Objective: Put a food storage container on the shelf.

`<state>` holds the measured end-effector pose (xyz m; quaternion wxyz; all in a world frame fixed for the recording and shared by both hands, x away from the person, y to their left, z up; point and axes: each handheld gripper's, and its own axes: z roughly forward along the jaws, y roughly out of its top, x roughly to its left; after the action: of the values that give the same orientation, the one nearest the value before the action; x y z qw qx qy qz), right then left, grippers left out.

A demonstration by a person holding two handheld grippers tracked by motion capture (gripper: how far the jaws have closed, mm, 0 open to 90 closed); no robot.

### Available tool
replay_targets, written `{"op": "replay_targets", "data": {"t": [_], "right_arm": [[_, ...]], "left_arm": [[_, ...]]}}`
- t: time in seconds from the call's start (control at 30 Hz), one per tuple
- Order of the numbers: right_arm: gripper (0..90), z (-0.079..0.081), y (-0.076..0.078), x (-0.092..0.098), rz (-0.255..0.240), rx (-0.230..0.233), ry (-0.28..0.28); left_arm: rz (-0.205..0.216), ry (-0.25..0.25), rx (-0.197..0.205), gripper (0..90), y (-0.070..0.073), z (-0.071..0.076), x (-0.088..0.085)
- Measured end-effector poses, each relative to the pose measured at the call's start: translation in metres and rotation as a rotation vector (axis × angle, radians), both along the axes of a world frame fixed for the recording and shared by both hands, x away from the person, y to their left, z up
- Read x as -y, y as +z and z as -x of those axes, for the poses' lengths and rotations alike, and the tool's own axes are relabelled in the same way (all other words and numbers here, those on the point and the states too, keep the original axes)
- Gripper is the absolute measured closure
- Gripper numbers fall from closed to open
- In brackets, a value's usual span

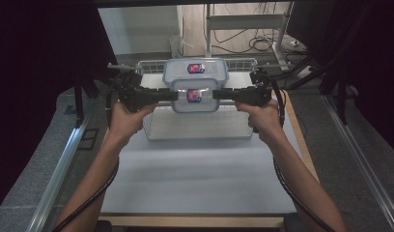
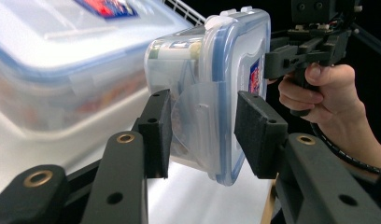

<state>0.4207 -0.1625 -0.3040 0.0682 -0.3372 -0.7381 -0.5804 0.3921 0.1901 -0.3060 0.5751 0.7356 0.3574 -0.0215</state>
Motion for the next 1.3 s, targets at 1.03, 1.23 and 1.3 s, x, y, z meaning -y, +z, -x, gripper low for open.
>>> {"op": "replay_targets", "data": {"t": [1.03, 1.23, 1.3], "right_arm": [[58.0, -0.067, 0.038, -0.011, -0.030, -0.047, -0.063], [57.8, -0.073, 0.035, -0.011, -0.028, -0.066, -0.064], [57.6, -0.075, 0.034, -0.011, -0.032, -0.074, -0.062]], "left_arm": [[0.095, 0.069, -0.067, 57.0, 0.027, -0.068, -0.008], [0.101, 0.077, -0.079, 56.7, 0.025, -0.072, -0.008], [0.096, 0.081, -0.069, 56.5, 0.025, -0.072, -0.008]]}}
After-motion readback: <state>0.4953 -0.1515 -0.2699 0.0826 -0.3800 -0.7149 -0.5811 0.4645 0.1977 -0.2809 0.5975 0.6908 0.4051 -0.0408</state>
